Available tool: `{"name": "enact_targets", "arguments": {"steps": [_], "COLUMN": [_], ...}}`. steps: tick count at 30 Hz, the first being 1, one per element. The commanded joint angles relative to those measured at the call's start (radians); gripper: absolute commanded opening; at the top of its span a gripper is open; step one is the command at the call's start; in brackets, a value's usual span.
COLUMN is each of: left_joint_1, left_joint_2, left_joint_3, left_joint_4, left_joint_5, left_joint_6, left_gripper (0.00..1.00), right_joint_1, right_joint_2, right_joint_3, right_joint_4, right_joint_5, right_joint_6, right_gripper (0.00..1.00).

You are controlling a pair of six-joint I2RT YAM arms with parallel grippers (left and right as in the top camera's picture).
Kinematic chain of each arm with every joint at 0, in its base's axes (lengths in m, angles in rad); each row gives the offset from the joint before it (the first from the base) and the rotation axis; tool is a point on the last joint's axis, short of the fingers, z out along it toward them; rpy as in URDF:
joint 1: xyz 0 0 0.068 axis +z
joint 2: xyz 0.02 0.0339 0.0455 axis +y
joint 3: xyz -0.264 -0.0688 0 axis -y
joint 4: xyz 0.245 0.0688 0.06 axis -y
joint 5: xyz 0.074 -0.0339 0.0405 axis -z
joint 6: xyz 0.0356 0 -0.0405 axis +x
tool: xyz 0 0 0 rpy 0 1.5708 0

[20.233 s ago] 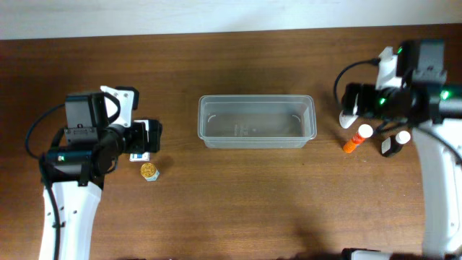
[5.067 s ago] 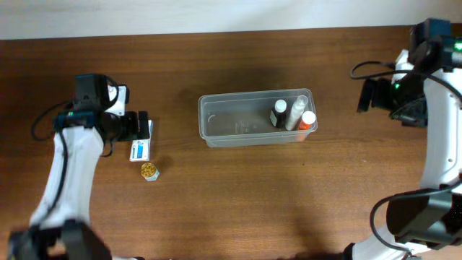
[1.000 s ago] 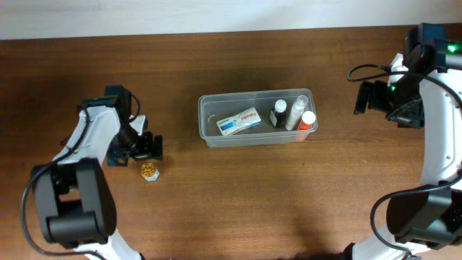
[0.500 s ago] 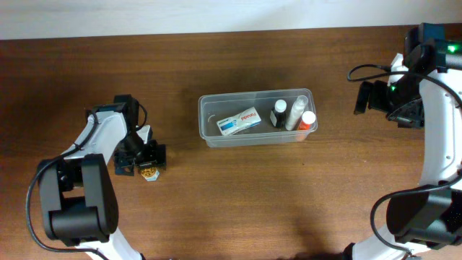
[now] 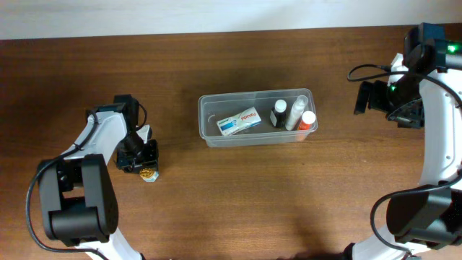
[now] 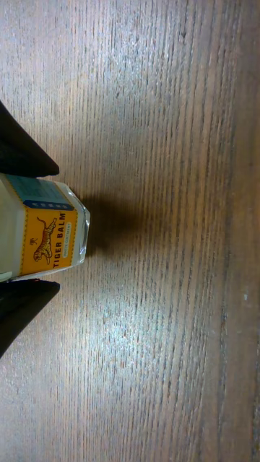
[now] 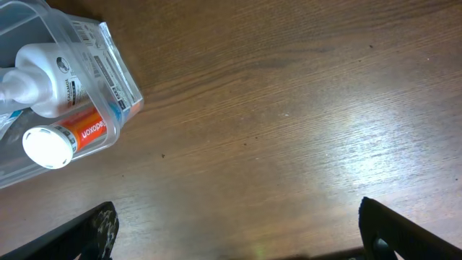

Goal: Pack container
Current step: 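Grasp the yellow Tiger Balm jar with the left gripper, then drop the Tiger Balm jar into the container's left end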

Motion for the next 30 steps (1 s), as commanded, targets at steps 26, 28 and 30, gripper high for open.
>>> {"name": "enact_targets", "arguments": {"steps": [26,28,30], "left_joint_1": [-0.145,-0.200,-0.261], "left_joint_2": [-0.130,-0.131,-0.131], "left_joint_3": [0.432,0.481,0.505], "left_joint_4": [-0.098,-0.089,-0.055], "left_joint_5": [0.116,0.116,0.116], "left_joint_6": [0.002,0.002,0.002], "left_gripper": [0.33,0.33,0.33], "right_joint_1": [0.003,0.003,0.003], "right_joint_2": [-0.003,-0.003,-0.003], "right_joint_3": [-0.003,-0.003,-0.003], "right_joint_4": [-0.003,-0.002,-0.002], "right_joint_5": [-0.009,-0.009,-0.009], "right_joint_6": [-0.003,-0.003,-0.003], "right_gripper": [0.98,0.98,0.98]}}
